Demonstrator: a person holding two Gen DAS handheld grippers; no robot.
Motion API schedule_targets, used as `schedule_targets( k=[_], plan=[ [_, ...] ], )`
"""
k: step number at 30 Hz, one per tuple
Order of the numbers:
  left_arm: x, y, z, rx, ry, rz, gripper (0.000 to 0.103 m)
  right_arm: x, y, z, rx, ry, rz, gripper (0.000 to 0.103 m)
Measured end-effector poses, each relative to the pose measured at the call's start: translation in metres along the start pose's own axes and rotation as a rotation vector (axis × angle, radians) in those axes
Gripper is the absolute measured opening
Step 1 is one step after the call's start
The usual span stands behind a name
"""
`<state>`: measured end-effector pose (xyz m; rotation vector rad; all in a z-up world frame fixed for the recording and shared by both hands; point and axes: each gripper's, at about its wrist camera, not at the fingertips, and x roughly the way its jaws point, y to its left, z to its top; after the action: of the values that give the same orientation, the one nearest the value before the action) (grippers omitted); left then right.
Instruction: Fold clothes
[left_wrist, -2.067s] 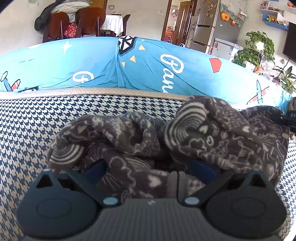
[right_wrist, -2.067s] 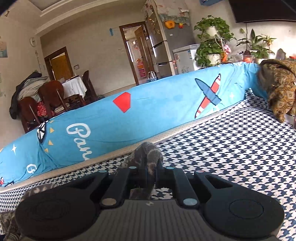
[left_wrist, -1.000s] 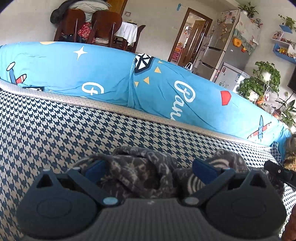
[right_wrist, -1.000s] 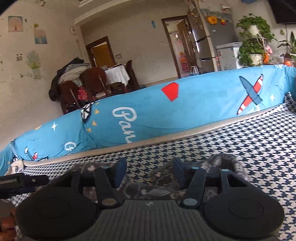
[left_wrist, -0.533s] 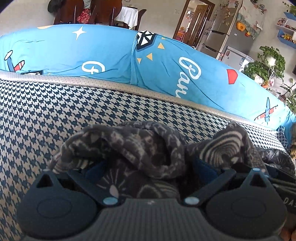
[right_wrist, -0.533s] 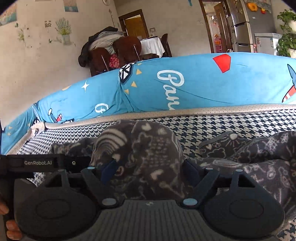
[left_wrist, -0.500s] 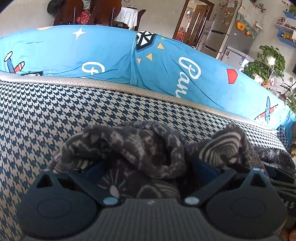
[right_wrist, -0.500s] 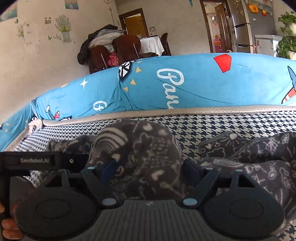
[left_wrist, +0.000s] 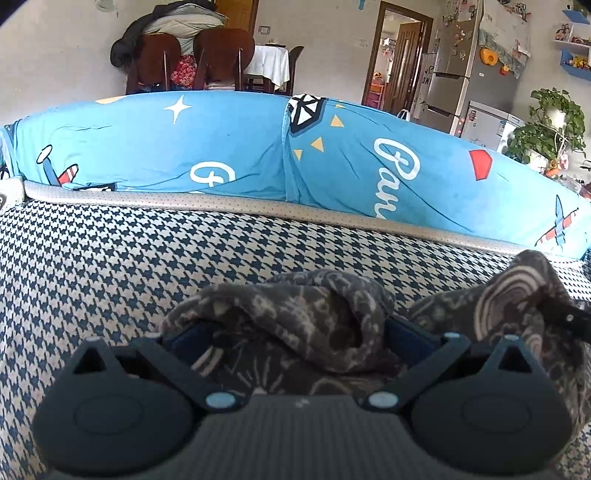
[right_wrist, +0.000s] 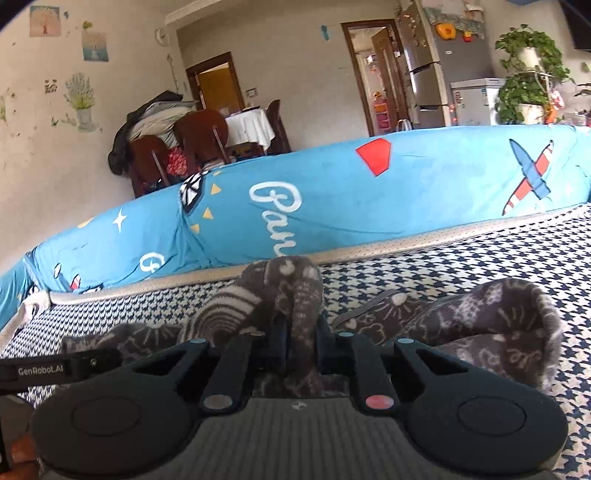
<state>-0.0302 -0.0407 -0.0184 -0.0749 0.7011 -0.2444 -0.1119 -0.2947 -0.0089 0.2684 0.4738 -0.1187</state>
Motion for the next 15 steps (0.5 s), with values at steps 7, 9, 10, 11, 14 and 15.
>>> schedule_targets(
  k=[7, 9, 10, 11, 14, 15],
  plan=[
    [-0.011, 0.003, 0.005, -0.043, -0.036, -0.067, 0.103, -0.026, -0.039, 0.008, 0.079, -0.014, -0.159, 0.013],
    [-0.015, 0.002, 0.007, -0.050, -0.048, -0.094, 0.103, -0.030, -0.048, 0.006, 0.094, 0.011, -0.190, 0.013],
    [-0.017, 0.001, 0.008, -0.054, -0.053, -0.109, 0.103, -0.031, -0.050, 0.004, 0.086, 0.033, -0.193, 0.013],
    [-0.019, 0.000, 0.009, -0.059, -0.057, -0.126, 0.103, -0.031, -0.052, 0.002, 0.078, 0.055, -0.197, 0.013],
    [-0.021, -0.003, 0.014, -0.064, -0.061, -0.157, 0.103, -0.030, -0.057, -0.004, 0.060, 0.123, -0.185, 0.014],
    [-0.021, -0.003, 0.016, -0.065, -0.066, -0.158, 0.103, -0.031, -0.059, -0.005, 0.060, 0.136, -0.181, 0.014]
  ],
)
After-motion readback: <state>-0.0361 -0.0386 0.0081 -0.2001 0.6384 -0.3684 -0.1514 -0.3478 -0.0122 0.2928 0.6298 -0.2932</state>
